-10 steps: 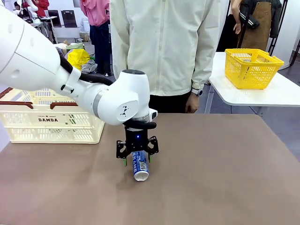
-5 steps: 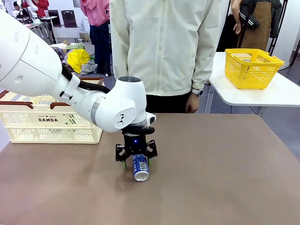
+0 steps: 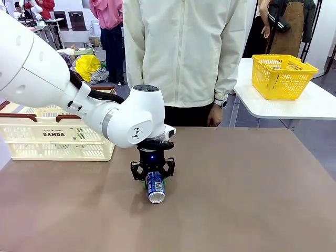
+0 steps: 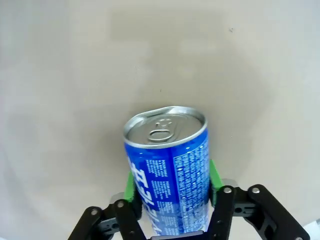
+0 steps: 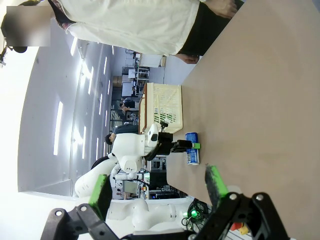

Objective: Place the drinks into the Shopping basket.
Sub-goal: Pick up one drink and place it into the Shopping basket.

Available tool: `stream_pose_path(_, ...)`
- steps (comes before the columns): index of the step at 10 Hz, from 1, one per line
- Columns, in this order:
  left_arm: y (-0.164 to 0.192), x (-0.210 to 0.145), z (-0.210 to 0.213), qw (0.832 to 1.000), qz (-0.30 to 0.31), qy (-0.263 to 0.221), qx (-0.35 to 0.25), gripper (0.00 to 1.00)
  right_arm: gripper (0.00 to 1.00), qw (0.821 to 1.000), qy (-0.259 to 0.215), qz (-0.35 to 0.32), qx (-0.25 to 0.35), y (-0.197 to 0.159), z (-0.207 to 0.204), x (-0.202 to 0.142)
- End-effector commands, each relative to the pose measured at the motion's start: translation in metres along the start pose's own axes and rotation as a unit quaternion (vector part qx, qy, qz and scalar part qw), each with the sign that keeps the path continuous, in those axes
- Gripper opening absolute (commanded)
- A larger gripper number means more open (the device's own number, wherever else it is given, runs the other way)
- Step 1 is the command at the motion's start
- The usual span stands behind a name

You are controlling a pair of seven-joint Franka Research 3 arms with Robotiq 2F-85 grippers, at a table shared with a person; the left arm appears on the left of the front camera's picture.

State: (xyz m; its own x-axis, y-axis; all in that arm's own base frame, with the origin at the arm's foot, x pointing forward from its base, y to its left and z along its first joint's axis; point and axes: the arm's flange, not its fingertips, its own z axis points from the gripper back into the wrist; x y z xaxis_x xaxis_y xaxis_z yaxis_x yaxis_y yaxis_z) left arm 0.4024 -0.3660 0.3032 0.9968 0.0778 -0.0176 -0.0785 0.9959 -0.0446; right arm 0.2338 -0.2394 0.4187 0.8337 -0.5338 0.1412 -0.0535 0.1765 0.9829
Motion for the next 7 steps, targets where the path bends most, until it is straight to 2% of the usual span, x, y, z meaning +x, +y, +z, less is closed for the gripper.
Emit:
stream_pose_path(1,0.001,0.000,-0.002,1.000,0.004,-0.007,0.022,0.00,1.00,1.000,0.004,0.011,0.003,0.000,0.001,-0.001)
stream_pose_path(5,-0.005,-0.001,0.005,1.000,-0.005,-0.010,0.024,0.00,1.00,1.000,0.004,0.011,0.003,0.000,0.001,-0.001)
stream_pose_path(7,-0.013,-0.010,0.033,0.999,-0.012,-0.031,0.024,0.00,1.00,1.000,0.004,0.011,0.003,0.000,0.001,-0.001)
